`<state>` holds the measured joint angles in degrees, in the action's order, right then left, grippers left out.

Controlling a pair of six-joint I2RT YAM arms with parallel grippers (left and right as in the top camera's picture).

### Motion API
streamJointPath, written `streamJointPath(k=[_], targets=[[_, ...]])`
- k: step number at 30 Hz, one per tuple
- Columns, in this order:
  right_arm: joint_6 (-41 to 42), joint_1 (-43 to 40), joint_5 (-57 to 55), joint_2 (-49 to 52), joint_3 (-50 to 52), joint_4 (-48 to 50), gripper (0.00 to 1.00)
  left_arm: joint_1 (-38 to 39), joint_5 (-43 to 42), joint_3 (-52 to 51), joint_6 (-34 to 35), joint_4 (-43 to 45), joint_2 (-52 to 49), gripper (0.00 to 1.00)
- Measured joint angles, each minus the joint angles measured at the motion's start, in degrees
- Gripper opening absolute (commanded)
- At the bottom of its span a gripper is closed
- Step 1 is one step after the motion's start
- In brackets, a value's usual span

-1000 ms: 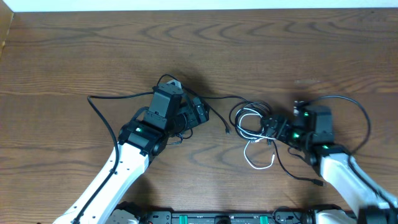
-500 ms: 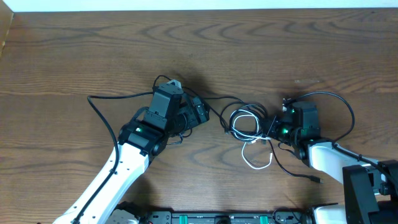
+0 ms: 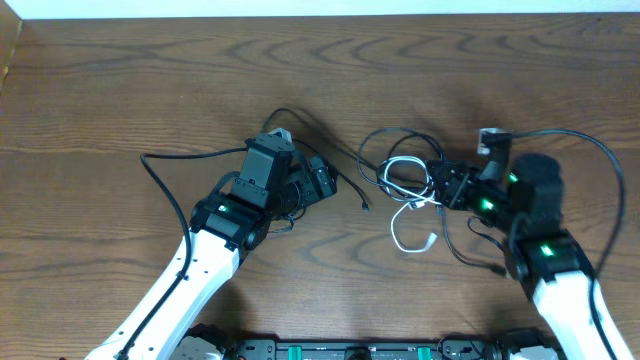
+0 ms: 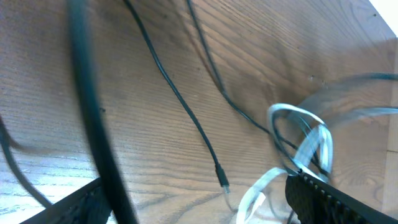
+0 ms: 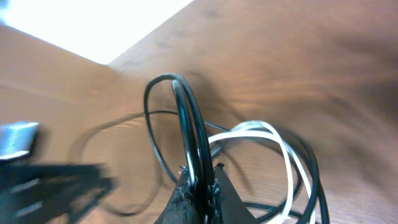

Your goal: Untangle cables

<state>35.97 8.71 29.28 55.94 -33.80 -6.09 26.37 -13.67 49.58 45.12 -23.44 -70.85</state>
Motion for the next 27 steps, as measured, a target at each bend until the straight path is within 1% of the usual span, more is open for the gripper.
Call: streamJointPath(k=[4, 9, 18, 24, 26, 27], targets=[[-0.68, 0.00, 4.26, -7.69, 0.00, -0.11, 0.01, 0.00, 0.02, 0.00, 0.00, 0.00, 0.00, 0.91], [-2.56, 0.00, 6.97, -12.17, 0.00, -2.32, 0.01, 0.00, 0.02, 0.00, 0.00, 0.02, 0.00, 0.91], [-3.61, 0.00, 7.63, -10.45, 0.00, -3.67, 0.01, 0.00, 0.02, 0.00, 0.00, 0.09, 0.00, 0.91], [-3.80, 0.00, 7.72, -10.36, 0.00, -5.55, 0.01, 0.00, 0.00, 0.00, 0.13, 2.08, 0.00, 0.91], [-3.82, 0.00, 7.82, -10.36, 0.00, -5.84, 0.01, 0.00, -0.48, 0.00, 0.63, 1.22, 0.00, 0.85], [-3.82, 0.00, 7.85, -10.36, 0.00, -5.88, 0.01, 0.00, -1.07, 0.00, 1.05, 0.94, -0.04, 0.84]])
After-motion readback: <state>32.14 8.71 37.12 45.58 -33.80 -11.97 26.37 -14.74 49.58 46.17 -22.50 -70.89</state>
